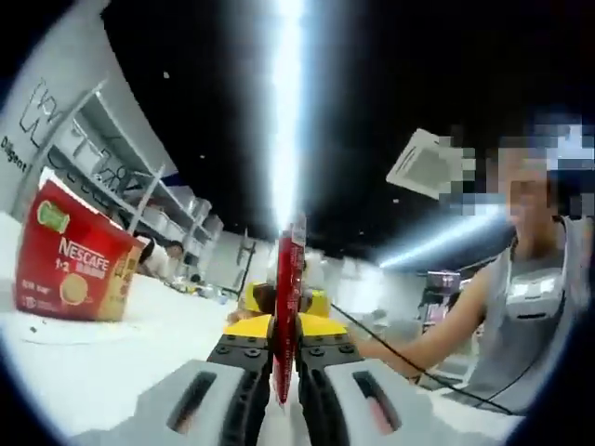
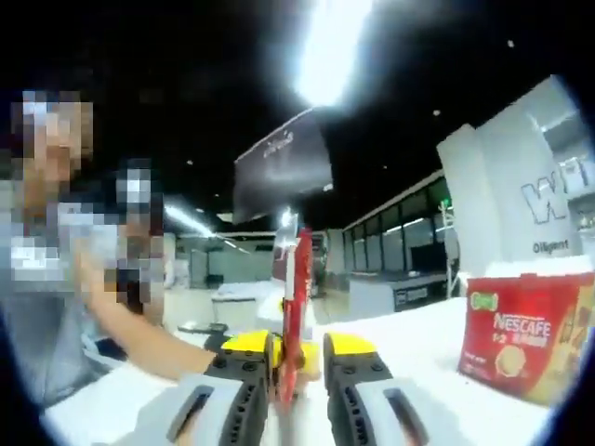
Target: Tear open the coffee pouch, take out the coffee, and pour the coffee from the pouch into the cup
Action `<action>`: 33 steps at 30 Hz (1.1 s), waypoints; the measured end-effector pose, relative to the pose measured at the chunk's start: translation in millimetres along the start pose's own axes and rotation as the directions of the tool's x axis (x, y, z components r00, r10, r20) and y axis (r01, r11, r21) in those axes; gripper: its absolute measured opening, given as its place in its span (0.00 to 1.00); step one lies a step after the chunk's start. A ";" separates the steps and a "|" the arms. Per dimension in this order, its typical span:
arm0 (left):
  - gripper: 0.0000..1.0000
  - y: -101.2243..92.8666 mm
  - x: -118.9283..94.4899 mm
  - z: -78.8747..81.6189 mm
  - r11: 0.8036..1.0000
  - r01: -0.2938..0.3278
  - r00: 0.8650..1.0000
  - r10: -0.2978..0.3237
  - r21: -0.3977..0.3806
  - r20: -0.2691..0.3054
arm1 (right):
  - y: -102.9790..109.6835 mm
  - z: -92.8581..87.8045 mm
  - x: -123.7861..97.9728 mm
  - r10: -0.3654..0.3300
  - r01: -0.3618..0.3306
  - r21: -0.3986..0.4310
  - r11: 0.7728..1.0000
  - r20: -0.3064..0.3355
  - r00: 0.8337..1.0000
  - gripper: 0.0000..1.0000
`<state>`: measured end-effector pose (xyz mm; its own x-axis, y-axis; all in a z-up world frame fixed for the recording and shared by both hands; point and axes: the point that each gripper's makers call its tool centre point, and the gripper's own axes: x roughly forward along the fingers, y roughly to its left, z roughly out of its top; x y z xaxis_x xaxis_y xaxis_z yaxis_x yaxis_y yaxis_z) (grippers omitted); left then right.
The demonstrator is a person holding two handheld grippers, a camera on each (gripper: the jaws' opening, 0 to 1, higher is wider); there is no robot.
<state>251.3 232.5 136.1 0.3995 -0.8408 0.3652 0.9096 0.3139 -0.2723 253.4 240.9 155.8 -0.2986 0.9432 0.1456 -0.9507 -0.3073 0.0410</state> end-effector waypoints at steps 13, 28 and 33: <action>0.11 -10.3 9.8 -20.4 0.998 0.055 0.994 -0.056 -0.019 -0.090 | 4.8 19.4 4.6 -0.013 0.009 0.059 0.998 0.055 0.998 0.07; 0.15 3.2 16.0 -29.6 0.989 -0.011 0.994 0.026 0.150 -0.103 | -11.6 28.0 -1.0 -0.145 0.142 0.086 0.986 0.039 0.989 0.06; 0.11 2.0 12.7 -29.0 0.990 -0.004 0.994 0.019 0.140 -0.108 | -10.3 28.4 4.0 -0.128 0.125 0.071 0.990 0.033 0.991 0.07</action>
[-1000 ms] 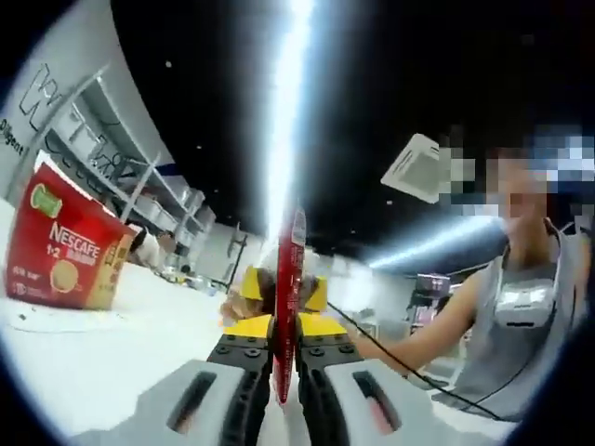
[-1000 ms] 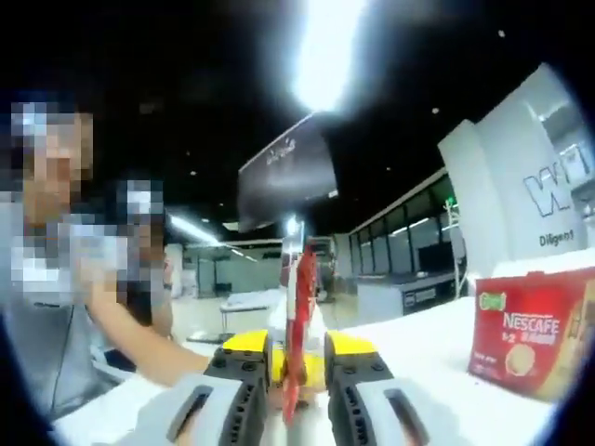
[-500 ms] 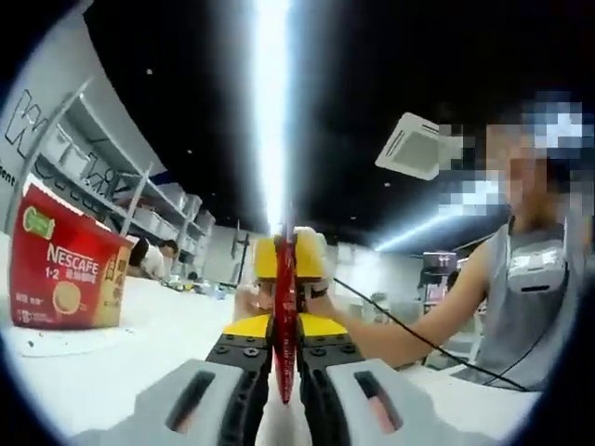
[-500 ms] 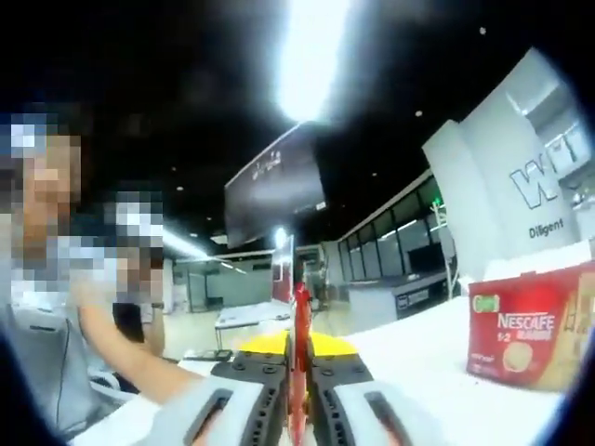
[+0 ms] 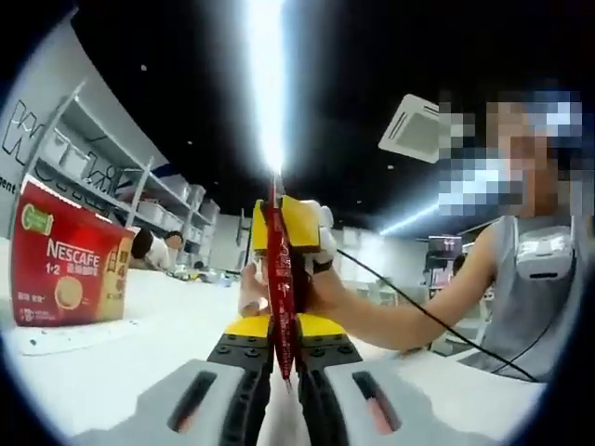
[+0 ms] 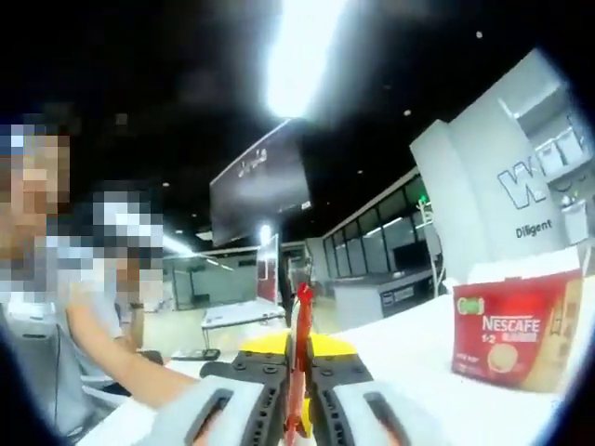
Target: Tear open the coffee pouch, take out the coffee, and pour the coffee from the pouch into the cup
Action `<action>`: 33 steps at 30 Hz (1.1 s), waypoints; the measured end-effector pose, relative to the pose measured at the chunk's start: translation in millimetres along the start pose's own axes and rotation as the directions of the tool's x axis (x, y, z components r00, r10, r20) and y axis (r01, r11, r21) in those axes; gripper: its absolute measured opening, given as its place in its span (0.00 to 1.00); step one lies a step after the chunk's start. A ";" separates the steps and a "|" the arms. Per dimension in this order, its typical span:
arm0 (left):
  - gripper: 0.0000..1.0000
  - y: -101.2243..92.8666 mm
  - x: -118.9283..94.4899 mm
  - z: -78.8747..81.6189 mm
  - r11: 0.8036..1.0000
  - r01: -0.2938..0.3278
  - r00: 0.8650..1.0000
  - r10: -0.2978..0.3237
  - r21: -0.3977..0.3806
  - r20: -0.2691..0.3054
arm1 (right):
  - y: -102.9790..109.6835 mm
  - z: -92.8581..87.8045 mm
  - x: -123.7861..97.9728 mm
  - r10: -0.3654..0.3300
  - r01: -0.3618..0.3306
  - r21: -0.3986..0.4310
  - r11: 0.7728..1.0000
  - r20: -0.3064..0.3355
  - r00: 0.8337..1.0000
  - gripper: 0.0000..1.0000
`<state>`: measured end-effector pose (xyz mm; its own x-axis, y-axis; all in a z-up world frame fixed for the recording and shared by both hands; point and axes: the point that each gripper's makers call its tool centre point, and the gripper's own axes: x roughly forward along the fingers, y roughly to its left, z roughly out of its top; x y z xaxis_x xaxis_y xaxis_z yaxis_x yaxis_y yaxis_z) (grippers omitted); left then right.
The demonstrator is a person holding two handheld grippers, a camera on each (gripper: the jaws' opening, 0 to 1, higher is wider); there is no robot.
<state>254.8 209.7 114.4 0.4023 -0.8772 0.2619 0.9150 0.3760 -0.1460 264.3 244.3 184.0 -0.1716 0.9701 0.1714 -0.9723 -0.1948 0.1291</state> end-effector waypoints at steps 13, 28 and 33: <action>0.10 -6.7 0.1 5.4 0.999 0.036 0.999 -0.037 0.024 0.031 | 13.1 3.9 6.8 0.005 -0.008 -0.083 0.997 -0.044 0.999 0.06; 0.11 5.1 -6.5 12.1 1.000 -0.009 0.999 0.010 -0.014 0.054 | -1.0 4.3 -12.7 -0.015 0.009 -0.097 0.995 -0.059 0.998 0.06; 0.11 9.9 -15.5 27.1 0.999 -0.018 0.992 0.022 -0.032 0.124 | -4.5 2.4 -22.8 0.004 -0.010 -0.087 0.996 -0.065 0.998 0.06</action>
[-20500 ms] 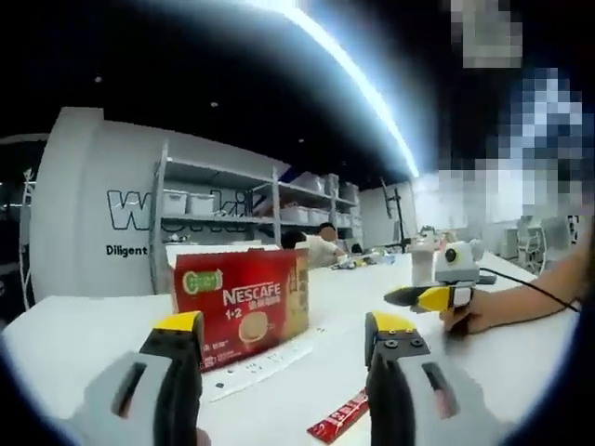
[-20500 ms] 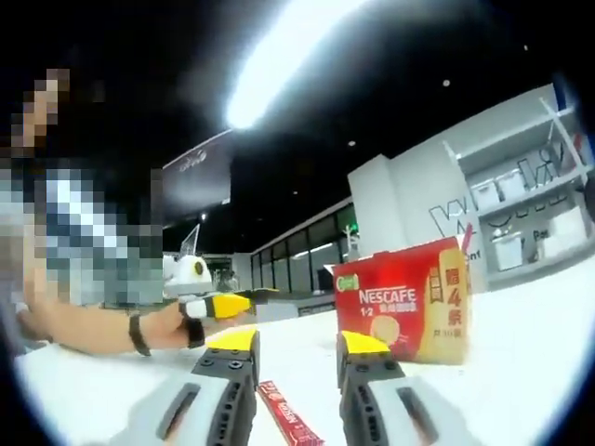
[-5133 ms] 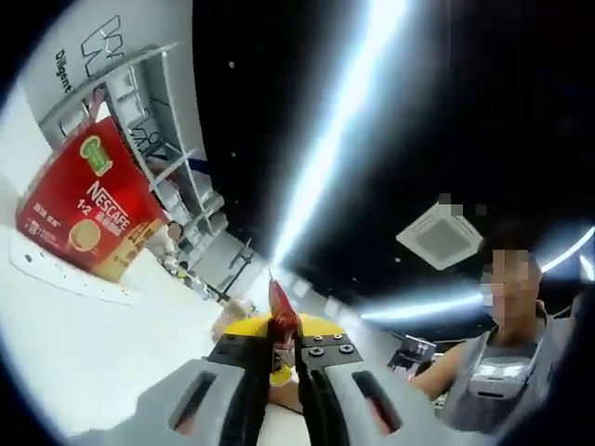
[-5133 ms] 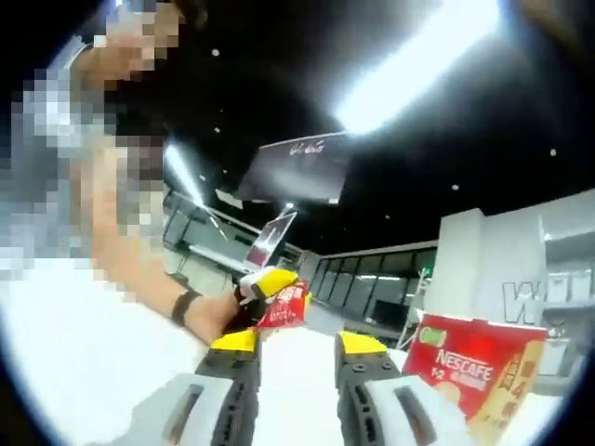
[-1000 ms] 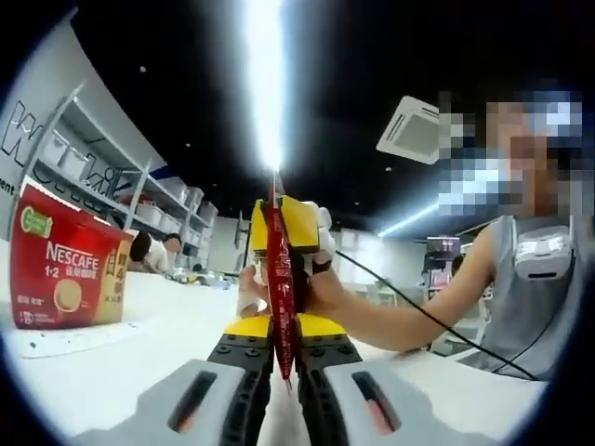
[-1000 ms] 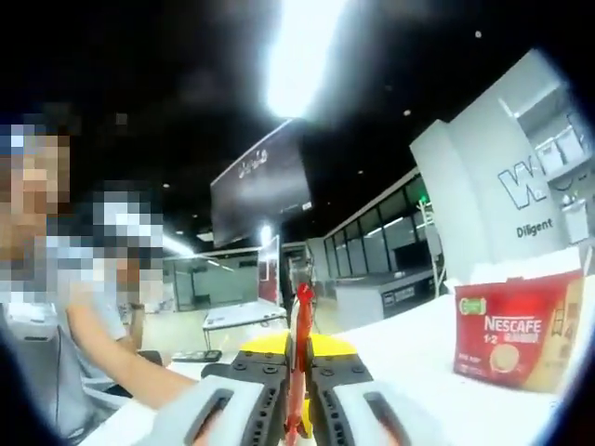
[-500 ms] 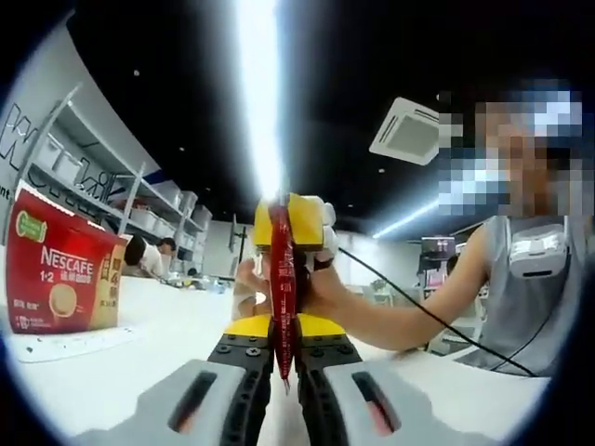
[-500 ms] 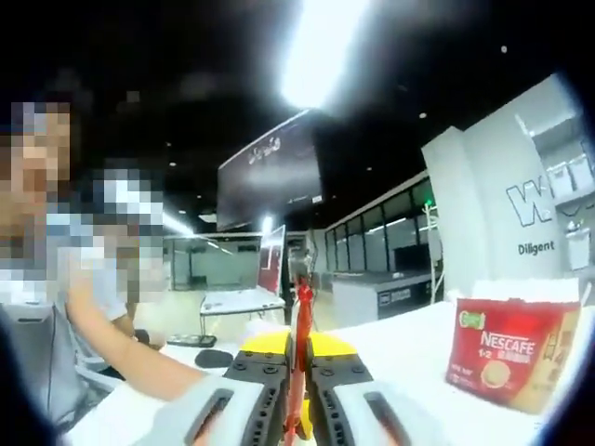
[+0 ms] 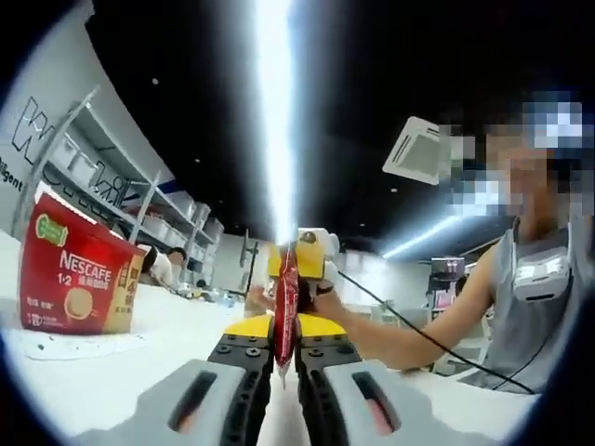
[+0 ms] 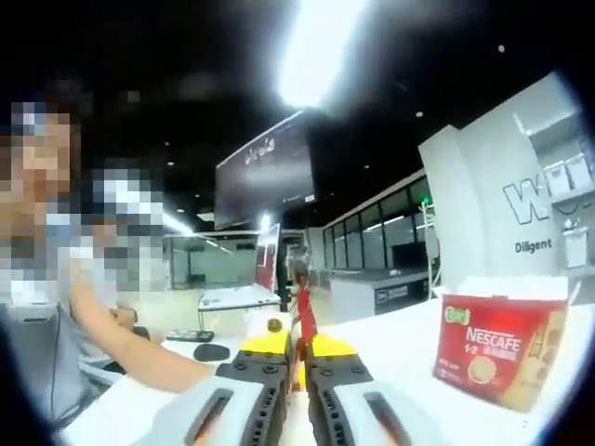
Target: Tear open the coffee pouch, take out the coffee, and pour the coffee from the pouch into the cup
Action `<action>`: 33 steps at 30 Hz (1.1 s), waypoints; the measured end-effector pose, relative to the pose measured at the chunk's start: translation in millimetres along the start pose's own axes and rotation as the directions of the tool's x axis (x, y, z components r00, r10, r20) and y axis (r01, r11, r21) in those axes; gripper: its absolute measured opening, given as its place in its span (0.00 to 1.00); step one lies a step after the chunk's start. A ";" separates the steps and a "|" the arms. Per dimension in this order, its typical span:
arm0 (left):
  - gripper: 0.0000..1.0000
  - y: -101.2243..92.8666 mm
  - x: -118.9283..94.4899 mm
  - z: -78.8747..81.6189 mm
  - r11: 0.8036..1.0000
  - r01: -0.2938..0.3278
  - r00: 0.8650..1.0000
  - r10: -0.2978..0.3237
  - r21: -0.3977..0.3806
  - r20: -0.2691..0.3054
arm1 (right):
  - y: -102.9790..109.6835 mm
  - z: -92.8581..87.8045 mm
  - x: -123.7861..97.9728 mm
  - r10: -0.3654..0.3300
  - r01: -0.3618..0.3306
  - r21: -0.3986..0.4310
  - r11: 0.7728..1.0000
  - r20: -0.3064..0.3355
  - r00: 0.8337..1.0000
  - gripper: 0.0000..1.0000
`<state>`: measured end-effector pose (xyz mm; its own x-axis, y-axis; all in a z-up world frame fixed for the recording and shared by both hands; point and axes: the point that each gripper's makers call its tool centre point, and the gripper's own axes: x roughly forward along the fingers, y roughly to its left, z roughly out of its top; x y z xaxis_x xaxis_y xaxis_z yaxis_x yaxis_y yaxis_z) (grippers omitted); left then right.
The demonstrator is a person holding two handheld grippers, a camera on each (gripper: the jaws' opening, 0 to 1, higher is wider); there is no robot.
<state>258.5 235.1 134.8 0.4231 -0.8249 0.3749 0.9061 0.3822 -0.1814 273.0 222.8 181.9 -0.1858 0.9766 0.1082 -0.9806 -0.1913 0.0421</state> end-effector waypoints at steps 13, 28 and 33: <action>0.11 0.2 -6.5 20.4 1.000 0.006 0.995 -0.003 -0.027 0.104 | 0.7 -5.2 -4.7 0.055 -0.058 0.012 0.998 0.174 0.983 0.06; 0.11 1.6 -16.7 42.1 0.999 0.006 0.976 0.001 -0.031 0.218 | 3.5 -16.5 14.9 0.024 -0.064 0.082 0.995 0.423 0.906 0.08; 0.10 7.8 -21.6 40.5 0.997 -0.024 0.980 0.037 -0.071 0.197 | 8.9 -51.0 14.1 0.142 -0.156 0.076 0.985 0.162 0.976 0.27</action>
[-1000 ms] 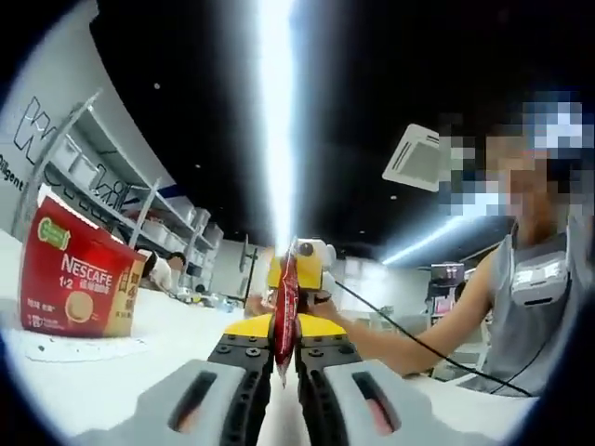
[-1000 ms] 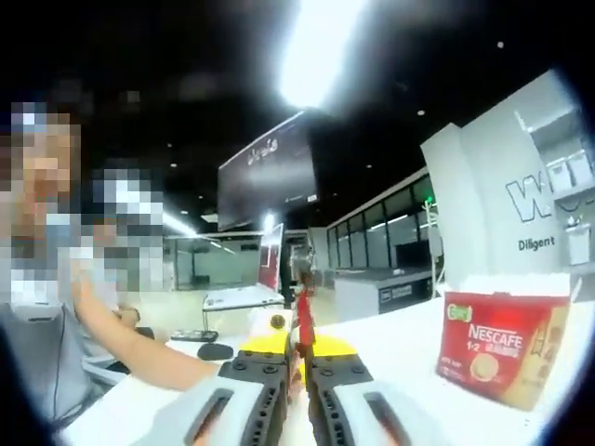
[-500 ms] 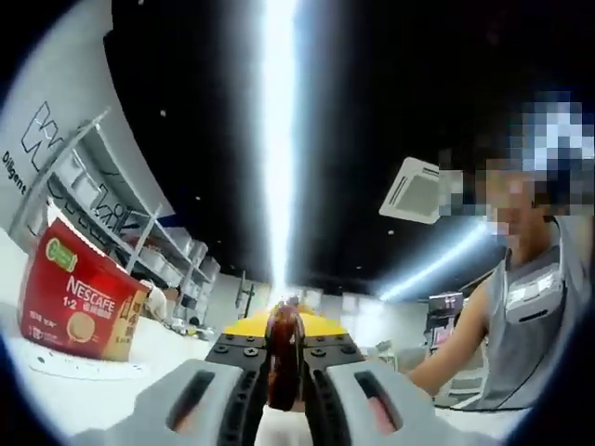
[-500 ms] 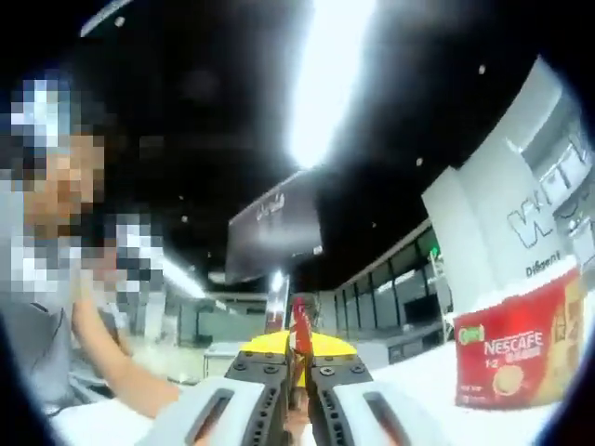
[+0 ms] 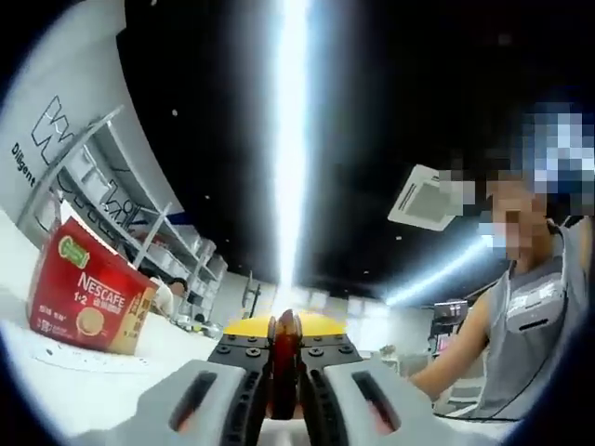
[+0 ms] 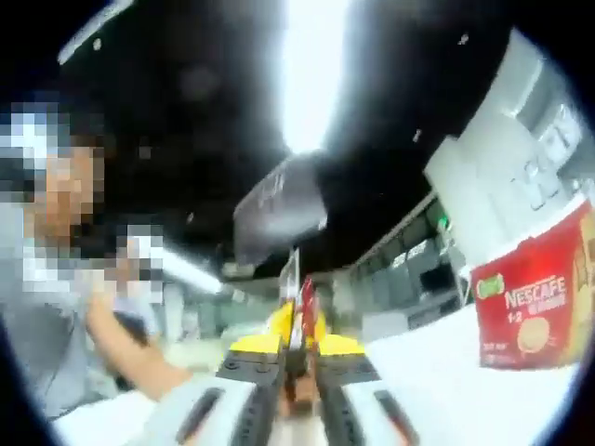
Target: Tear open the coffee pouch, take out the coffee, and pour the coffee from the pouch into the cup
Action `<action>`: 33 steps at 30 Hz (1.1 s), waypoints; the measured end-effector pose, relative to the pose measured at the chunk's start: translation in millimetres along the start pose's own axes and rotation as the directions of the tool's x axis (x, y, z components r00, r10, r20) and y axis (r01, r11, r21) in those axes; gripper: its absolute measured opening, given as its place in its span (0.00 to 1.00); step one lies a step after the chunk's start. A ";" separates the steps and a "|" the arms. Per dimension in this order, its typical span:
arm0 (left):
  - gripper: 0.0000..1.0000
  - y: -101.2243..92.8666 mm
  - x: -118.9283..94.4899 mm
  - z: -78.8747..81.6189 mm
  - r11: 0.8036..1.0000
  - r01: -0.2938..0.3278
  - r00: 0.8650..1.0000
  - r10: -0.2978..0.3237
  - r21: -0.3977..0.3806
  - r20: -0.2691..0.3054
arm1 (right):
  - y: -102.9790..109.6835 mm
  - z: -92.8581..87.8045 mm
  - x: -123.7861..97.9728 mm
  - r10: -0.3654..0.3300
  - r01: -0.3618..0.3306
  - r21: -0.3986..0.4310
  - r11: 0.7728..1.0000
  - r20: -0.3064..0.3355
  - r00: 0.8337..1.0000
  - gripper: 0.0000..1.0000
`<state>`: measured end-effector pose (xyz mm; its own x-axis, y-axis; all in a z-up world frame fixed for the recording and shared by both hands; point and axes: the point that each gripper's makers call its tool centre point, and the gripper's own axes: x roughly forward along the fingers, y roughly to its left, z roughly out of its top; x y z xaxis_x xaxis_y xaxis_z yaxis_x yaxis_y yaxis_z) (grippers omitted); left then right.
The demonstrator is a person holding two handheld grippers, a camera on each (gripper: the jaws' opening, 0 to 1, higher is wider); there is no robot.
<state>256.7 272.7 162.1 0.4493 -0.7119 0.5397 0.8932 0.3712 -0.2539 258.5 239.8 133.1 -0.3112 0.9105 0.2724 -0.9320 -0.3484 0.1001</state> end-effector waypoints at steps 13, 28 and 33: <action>0.10 6.8 7.7 -56.5 1.000 -0.027 0.958 0.029 0.013 -0.284 | 1.6 -23.7 -21.6 -0.065 -0.011 -0.167 0.986 -0.445 0.893 0.28; 0.10 -4.9 8.5 -76.5 1.000 0.007 0.930 -0.008 -0.004 -0.368 | 7.2 -51.6 -24.1 -0.080 0.014 -0.116 0.993 -0.586 0.806 0.10; 0.11 -1.2 11.5 -68.4 1.000 -0.006 0.947 0.014 0.028 -0.320 | 3.4 -49.5 -22.7 -0.091 0.044 -0.097 0.994 -0.561 0.823 0.09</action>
<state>262.1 223.4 113.7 0.4449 -0.8597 0.2511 0.8896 0.3919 -0.2345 253.1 229.0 79.9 -0.2753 0.9059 -0.3219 -0.9585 -0.2845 0.0192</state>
